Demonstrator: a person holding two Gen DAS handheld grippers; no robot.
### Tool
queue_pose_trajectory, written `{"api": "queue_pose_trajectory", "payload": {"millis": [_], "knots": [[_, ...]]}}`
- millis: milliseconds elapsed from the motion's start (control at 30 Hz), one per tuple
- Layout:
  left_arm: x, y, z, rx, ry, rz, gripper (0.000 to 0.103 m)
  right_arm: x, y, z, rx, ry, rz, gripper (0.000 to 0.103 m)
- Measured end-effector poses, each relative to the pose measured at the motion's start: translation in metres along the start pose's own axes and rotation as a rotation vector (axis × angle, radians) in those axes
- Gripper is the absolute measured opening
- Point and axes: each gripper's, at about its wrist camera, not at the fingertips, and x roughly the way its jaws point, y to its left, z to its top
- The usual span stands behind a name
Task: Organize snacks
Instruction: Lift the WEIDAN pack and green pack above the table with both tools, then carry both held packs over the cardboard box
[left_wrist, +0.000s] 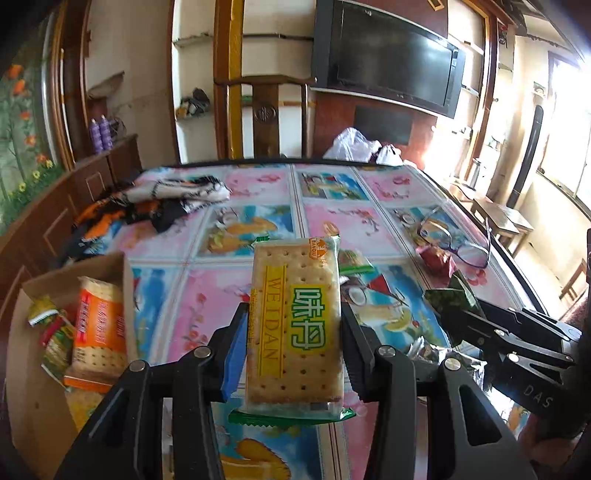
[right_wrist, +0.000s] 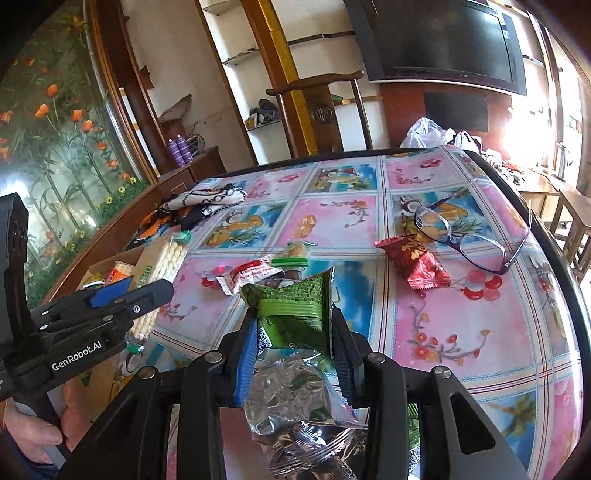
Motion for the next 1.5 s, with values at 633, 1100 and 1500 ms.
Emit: {"api": "queue_pose_trajectory", "payload": {"millis": [633,1100,1500], "knots": [[-0.018,0.009,0.003,-0.003,-0.078,0.057,0.045,-0.002,0.009,0.0,-0.035,-0.025,0.014,0.04],[-0.037,0.048,0.005,-0.087,-0.094,0.029,0.045,0.003,0.026,-0.003,-0.029,-0.039,0.027,0.04],[-0.05,0.144,0.006,-0.241,-0.081,0.147,0.045,0.009,0.119,-0.011,-0.107,-0.064,0.171,0.04]]}}
